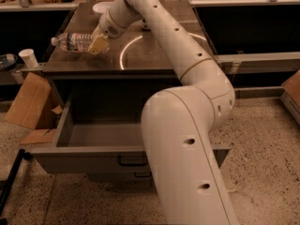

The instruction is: Place water bottle into top drawer

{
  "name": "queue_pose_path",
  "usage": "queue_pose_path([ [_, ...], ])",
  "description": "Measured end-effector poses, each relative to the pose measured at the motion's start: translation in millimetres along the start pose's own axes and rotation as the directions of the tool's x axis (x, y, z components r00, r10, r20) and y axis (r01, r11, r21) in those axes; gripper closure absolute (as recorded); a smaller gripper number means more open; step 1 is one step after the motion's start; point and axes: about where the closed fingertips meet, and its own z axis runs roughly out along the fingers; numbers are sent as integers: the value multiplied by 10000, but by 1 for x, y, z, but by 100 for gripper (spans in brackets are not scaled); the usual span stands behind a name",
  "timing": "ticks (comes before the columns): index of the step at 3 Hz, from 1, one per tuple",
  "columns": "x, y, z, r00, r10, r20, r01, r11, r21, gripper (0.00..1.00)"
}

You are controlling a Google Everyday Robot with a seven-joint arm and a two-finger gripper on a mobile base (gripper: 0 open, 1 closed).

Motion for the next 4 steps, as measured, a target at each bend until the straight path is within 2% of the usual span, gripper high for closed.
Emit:
queue_pose_path([
  [1,0,12,-41,9980,-448,442,447,9990,41,100],
  [2,35,48,-75,9957,-679,631,702,9969,-359,100],
  [3,35,48,-75,9957,-681,632,704,9969,-360,100],
  [4,34,72,-74,9898,-1366,400,1394,9872,-772,100],
])
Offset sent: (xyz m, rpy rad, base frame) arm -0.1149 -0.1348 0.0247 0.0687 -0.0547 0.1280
